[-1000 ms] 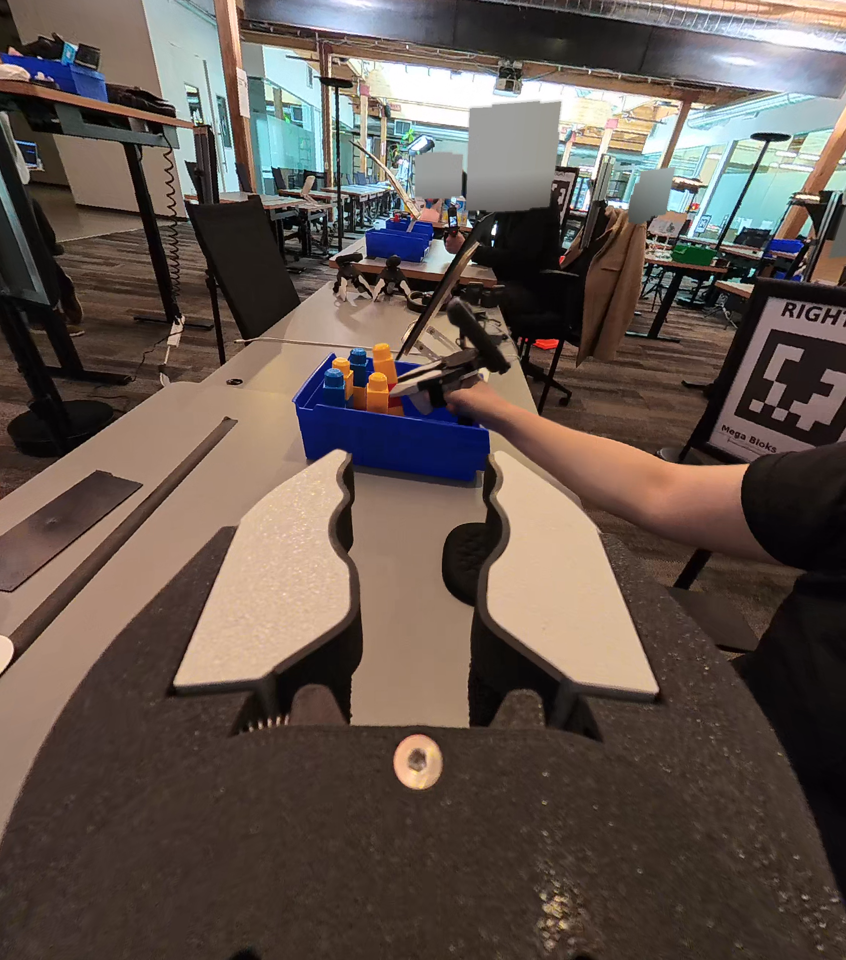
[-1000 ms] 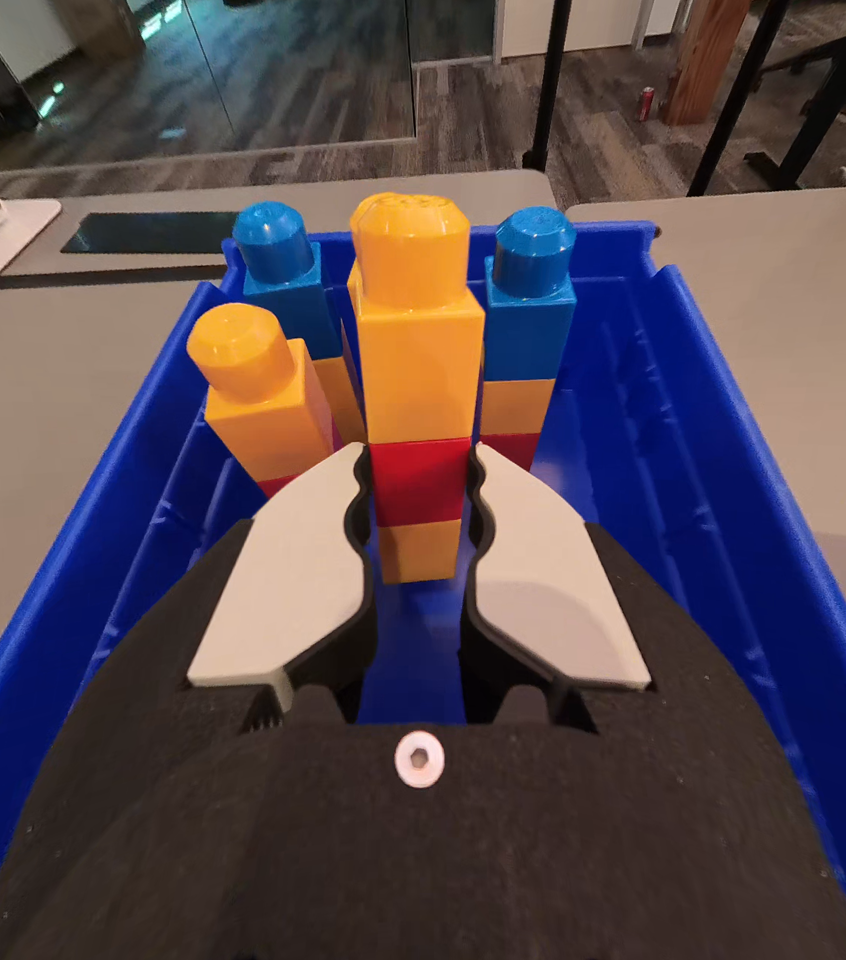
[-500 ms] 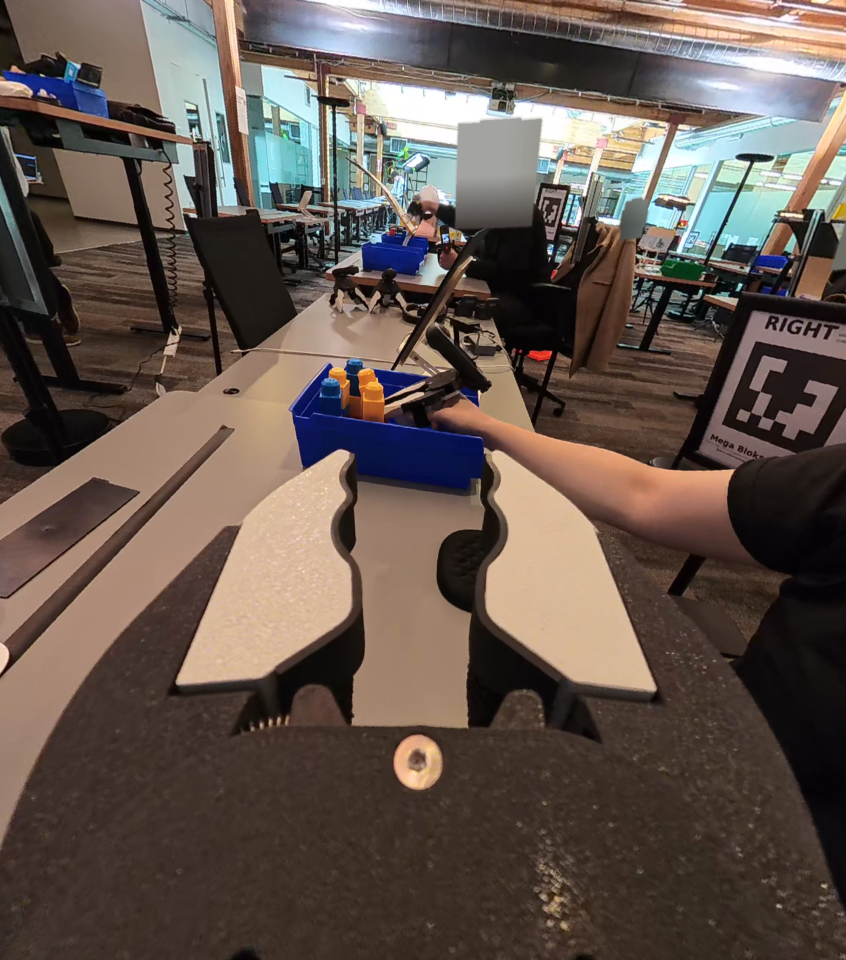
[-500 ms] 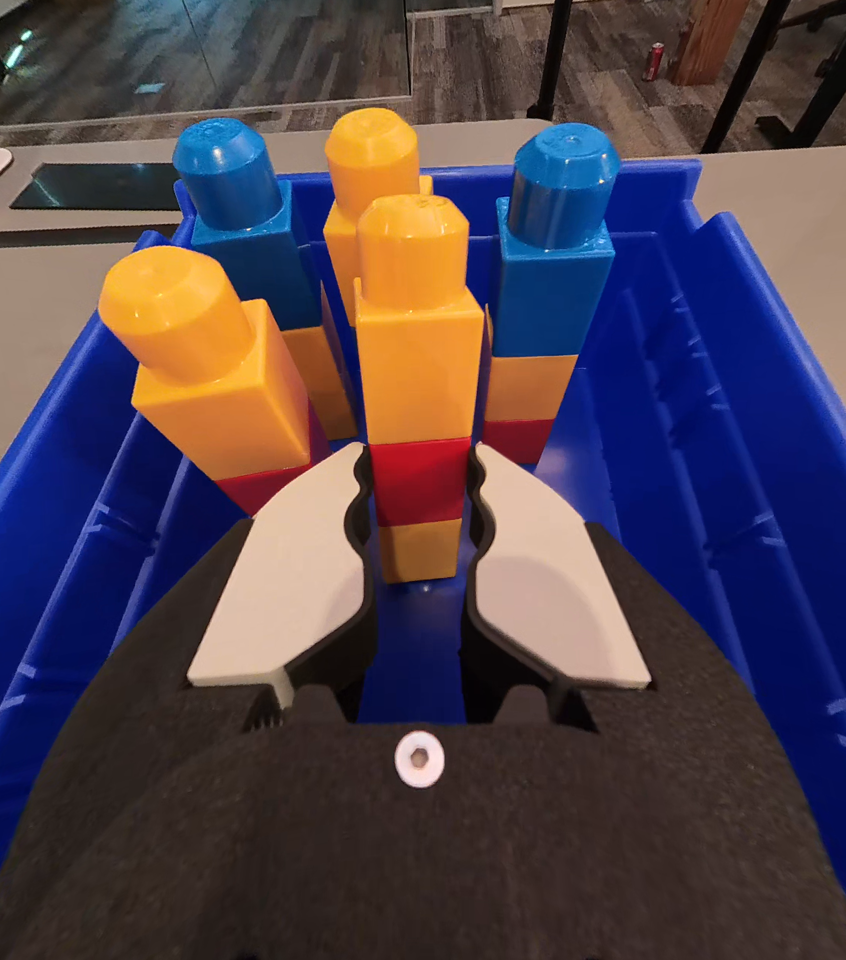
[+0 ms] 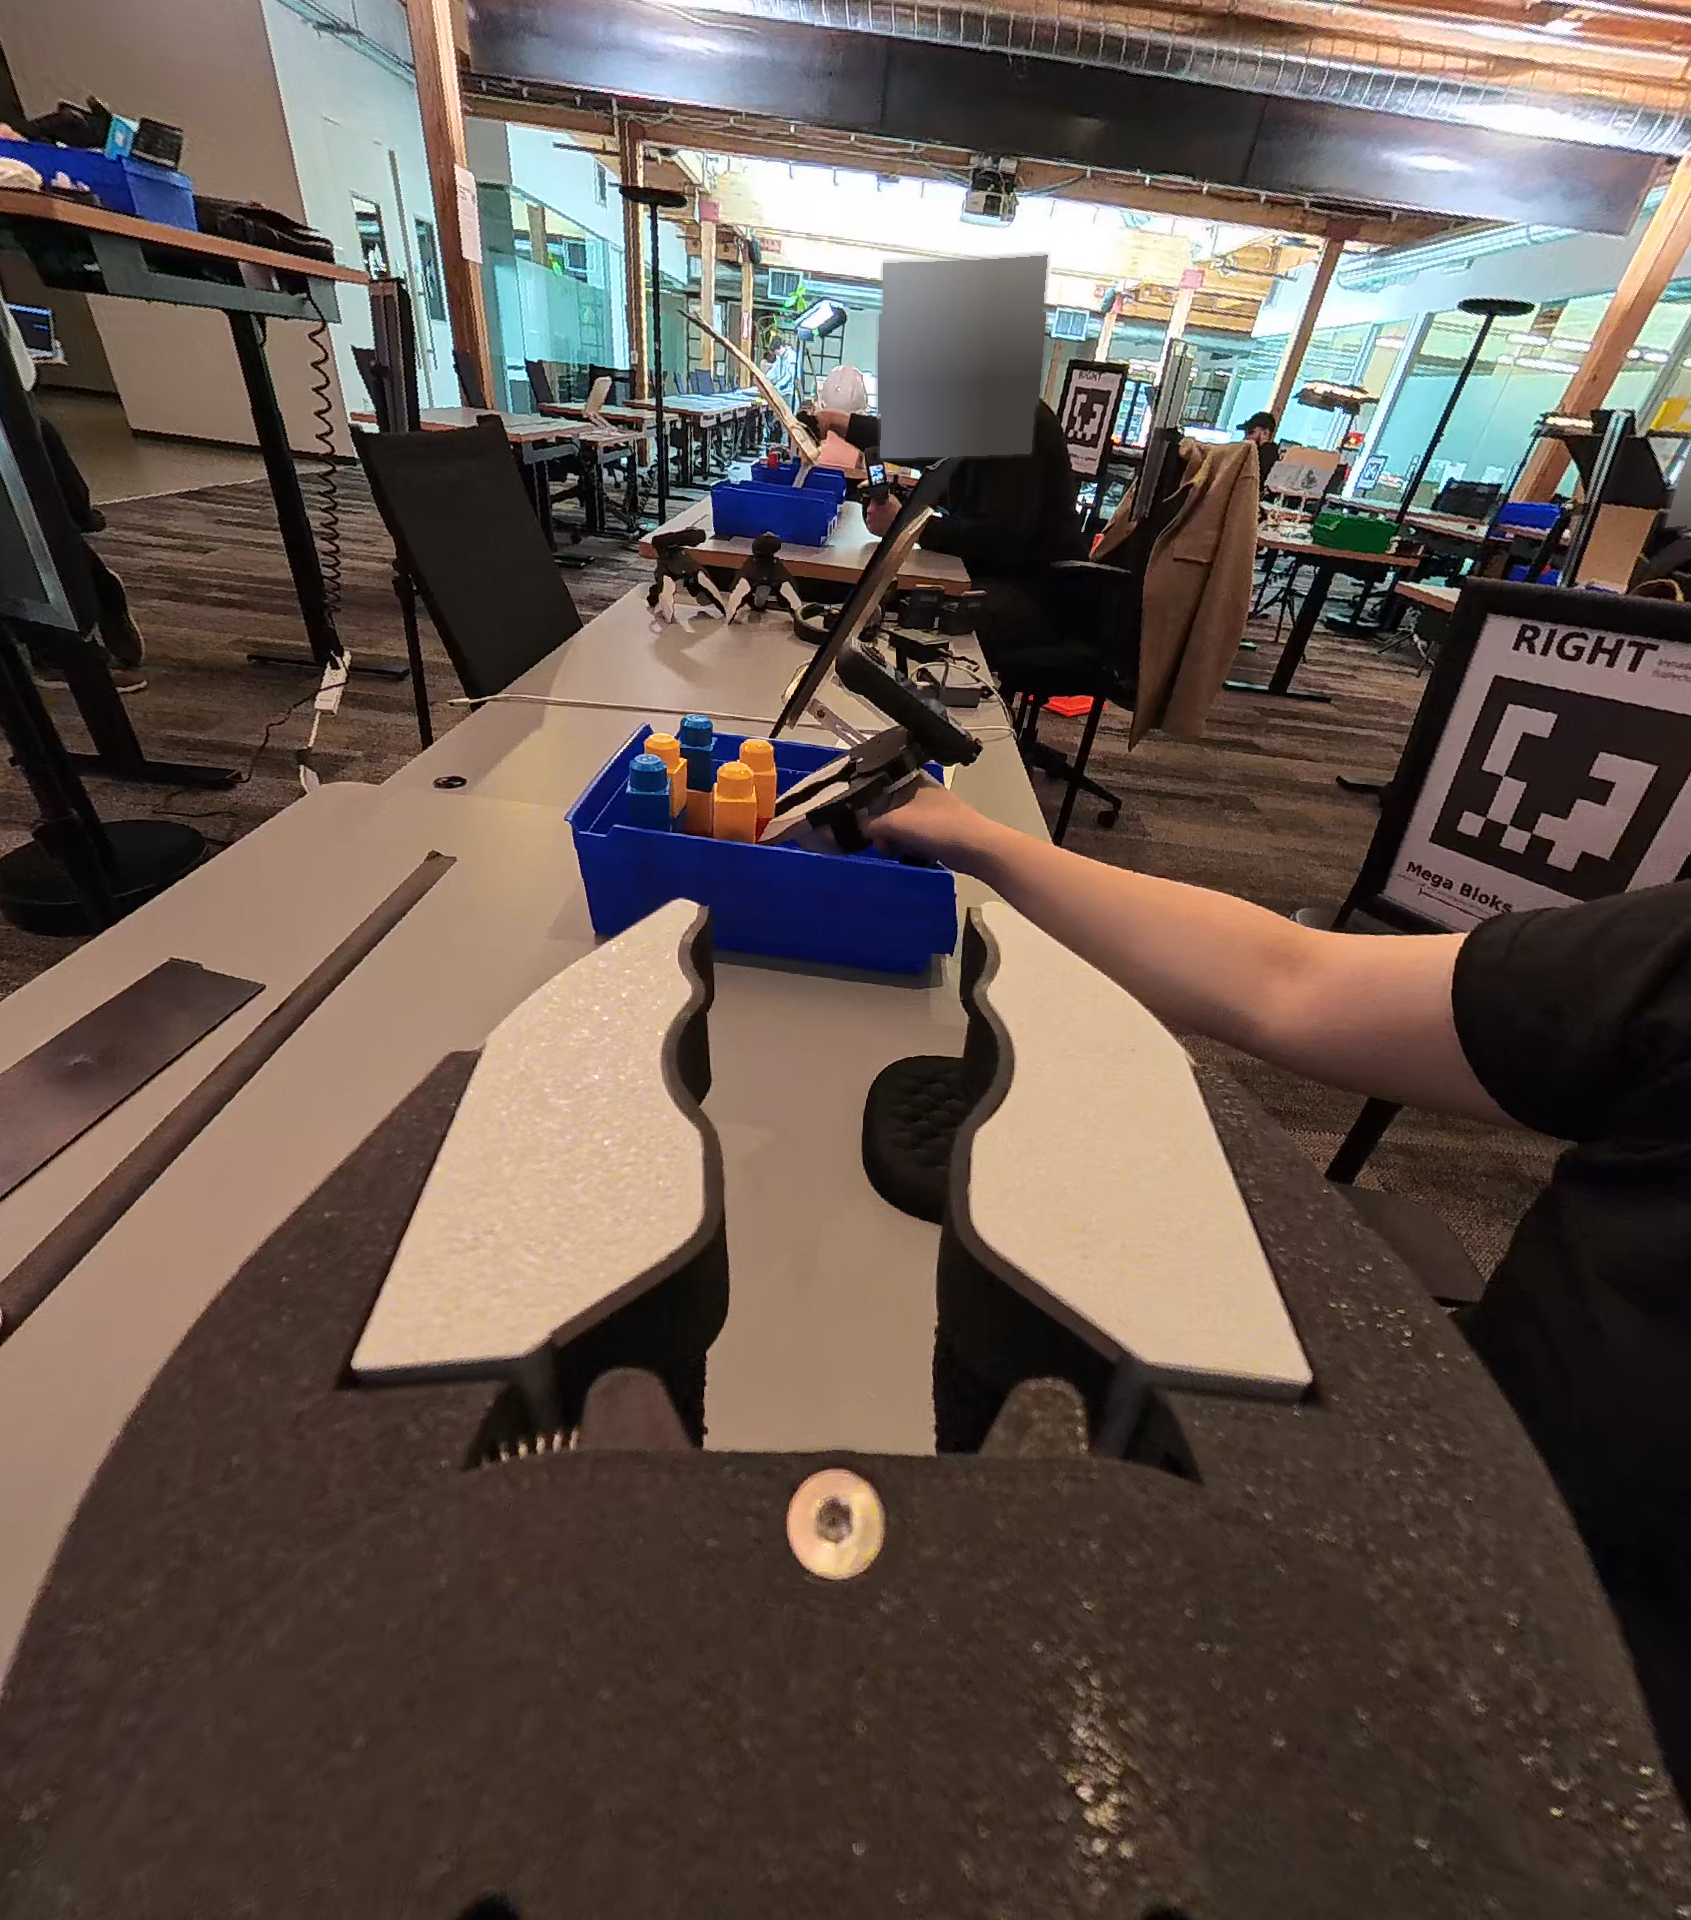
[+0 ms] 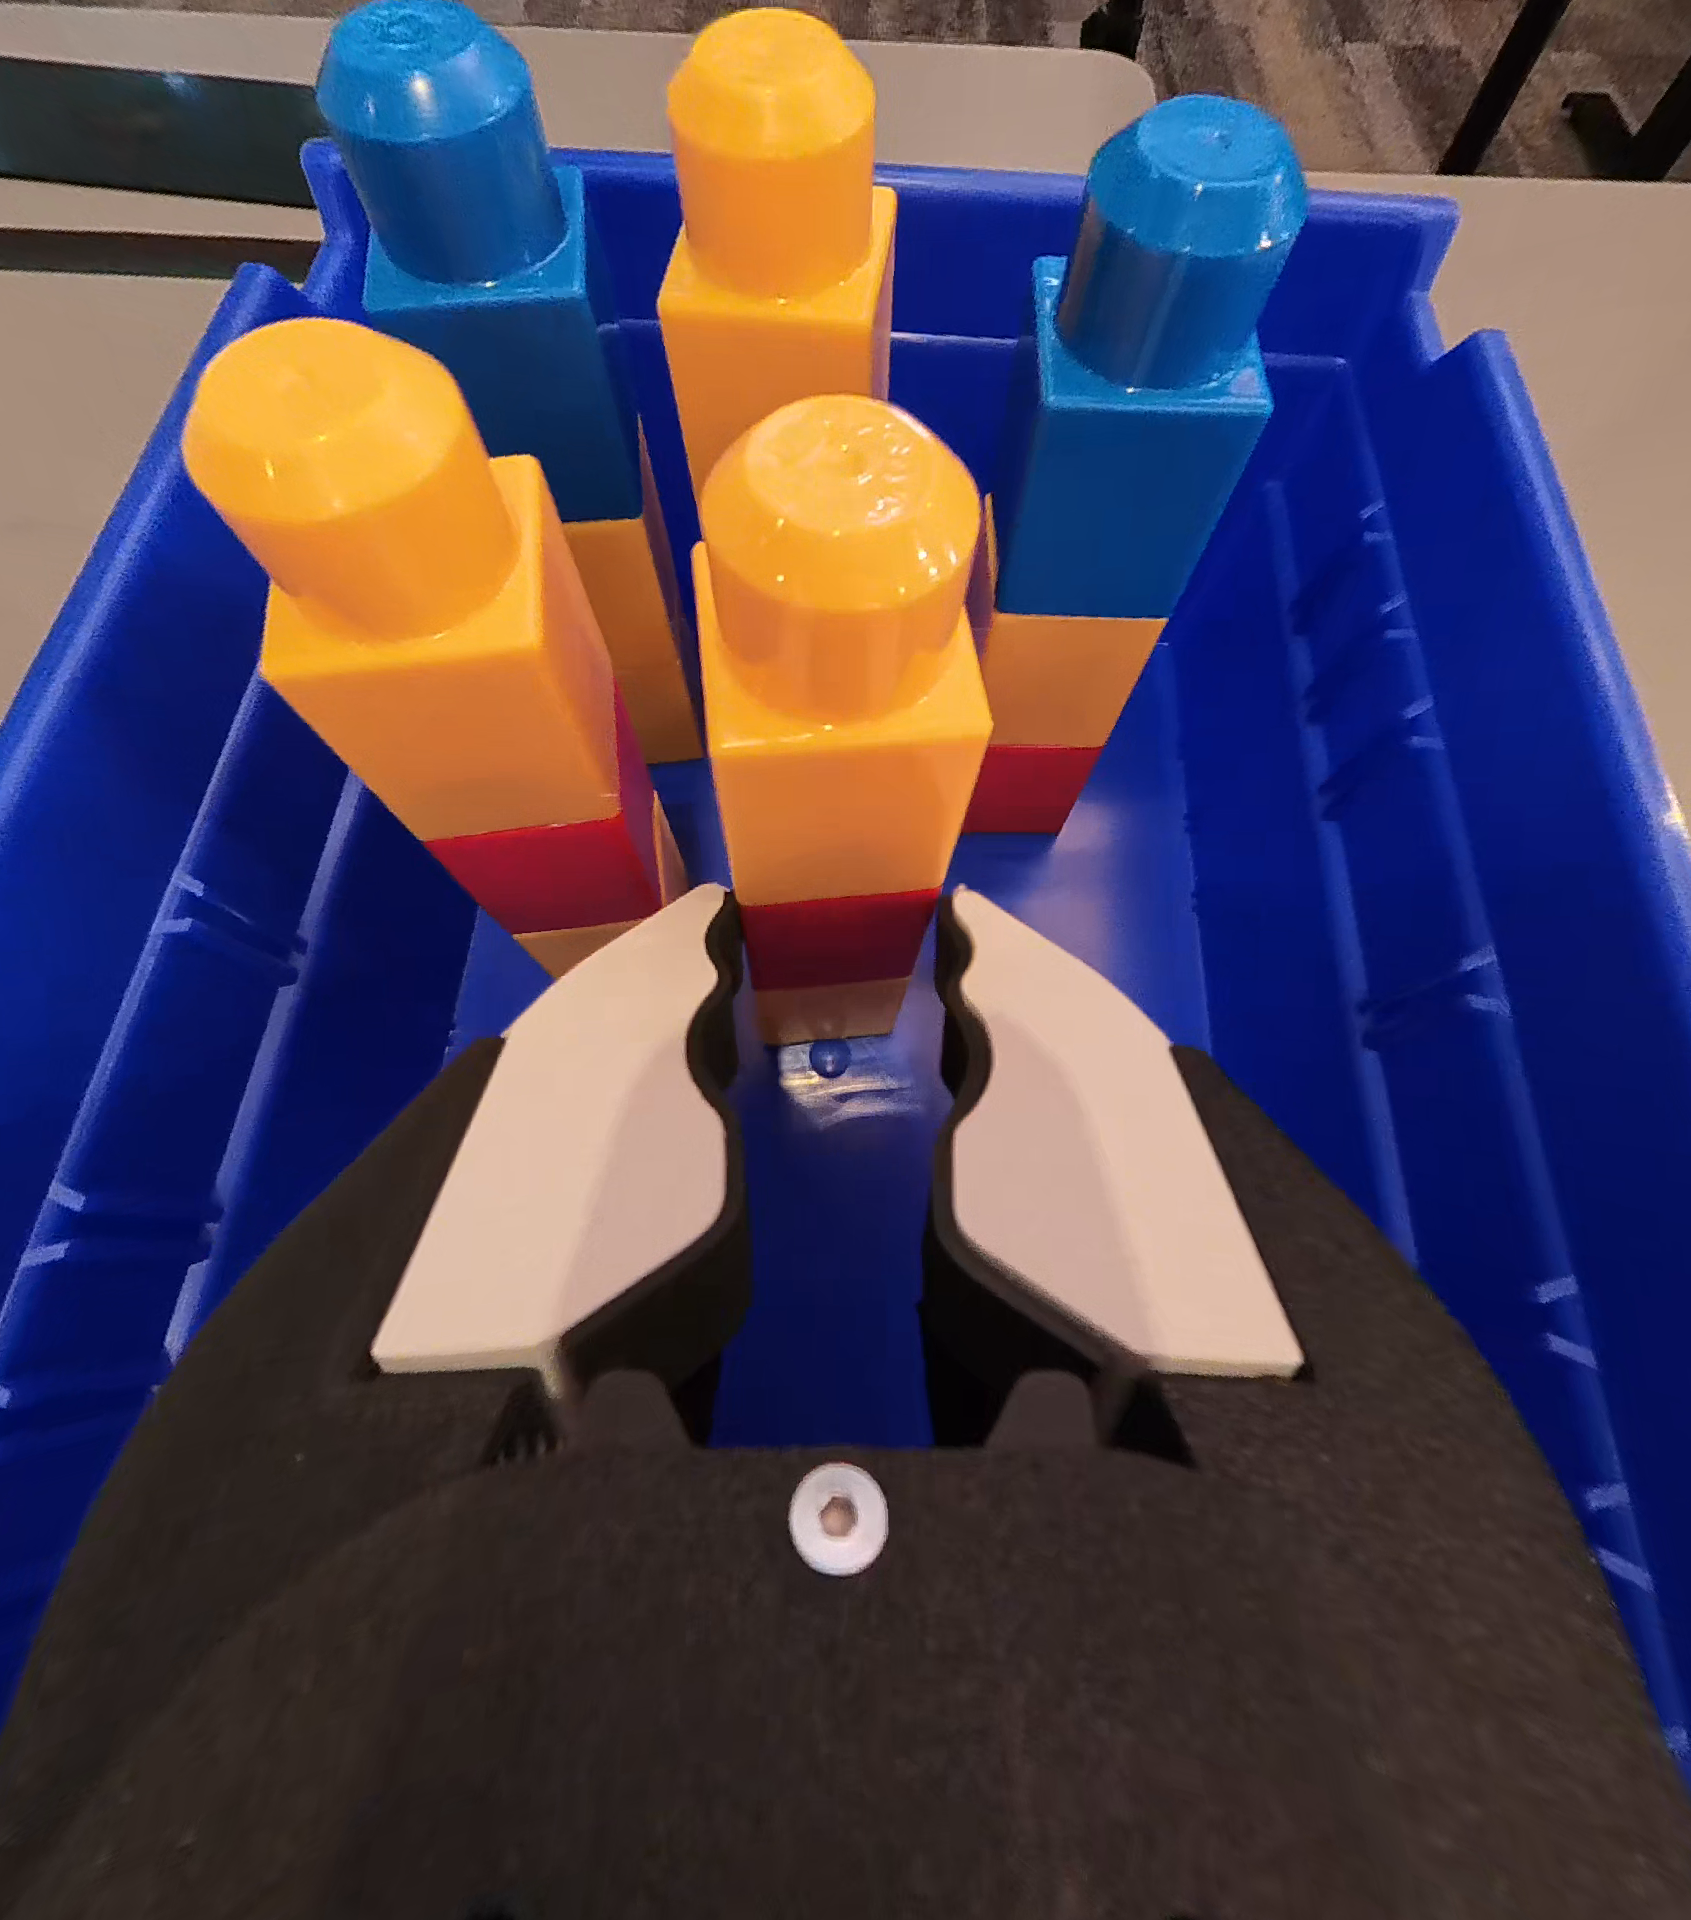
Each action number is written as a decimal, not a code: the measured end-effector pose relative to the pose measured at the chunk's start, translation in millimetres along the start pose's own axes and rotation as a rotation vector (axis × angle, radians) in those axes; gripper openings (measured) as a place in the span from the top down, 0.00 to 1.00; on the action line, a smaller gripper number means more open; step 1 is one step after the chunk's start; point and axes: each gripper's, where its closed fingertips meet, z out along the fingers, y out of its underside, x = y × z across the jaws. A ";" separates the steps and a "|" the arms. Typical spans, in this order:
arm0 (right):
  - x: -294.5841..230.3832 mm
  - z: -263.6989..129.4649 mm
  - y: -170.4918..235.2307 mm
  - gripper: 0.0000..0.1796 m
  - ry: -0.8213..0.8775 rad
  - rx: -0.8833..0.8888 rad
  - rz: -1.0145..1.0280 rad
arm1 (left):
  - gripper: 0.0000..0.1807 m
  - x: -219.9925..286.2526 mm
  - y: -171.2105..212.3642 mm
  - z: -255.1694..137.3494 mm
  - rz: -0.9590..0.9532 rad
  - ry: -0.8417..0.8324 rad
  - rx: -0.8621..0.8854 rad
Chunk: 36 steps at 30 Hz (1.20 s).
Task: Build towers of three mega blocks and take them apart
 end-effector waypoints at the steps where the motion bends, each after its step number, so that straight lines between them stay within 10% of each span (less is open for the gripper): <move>1: 0.0 -1.0 -0.6 0.77 0.005 0.004 -0.002 | 0.75 0.4 -0.1 -0.4 -0.002 0.001 0.001; 12: -29.7 -142.2 -93.8 0.71 0.078 0.280 -0.058 | 0.75 -3.7 -4.8 -6.5 -0.008 -0.016 0.026; 19: -190.3 -229.6 -224.1 0.74 -0.364 0.734 -0.159 | 0.74 -15.5 3.3 4.8 -0.024 -0.048 0.003; 28: -344.2 -178.6 -241.6 0.76 -0.755 0.715 -0.323 | 0.73 -46.5 17.3 23.8 0.017 -0.204 -0.048; 36: -325.6 -86.4 -226.3 0.83 -0.539 0.631 -0.394 | 0.67 -3.1 1.1 43.2 0.001 0.019 0.060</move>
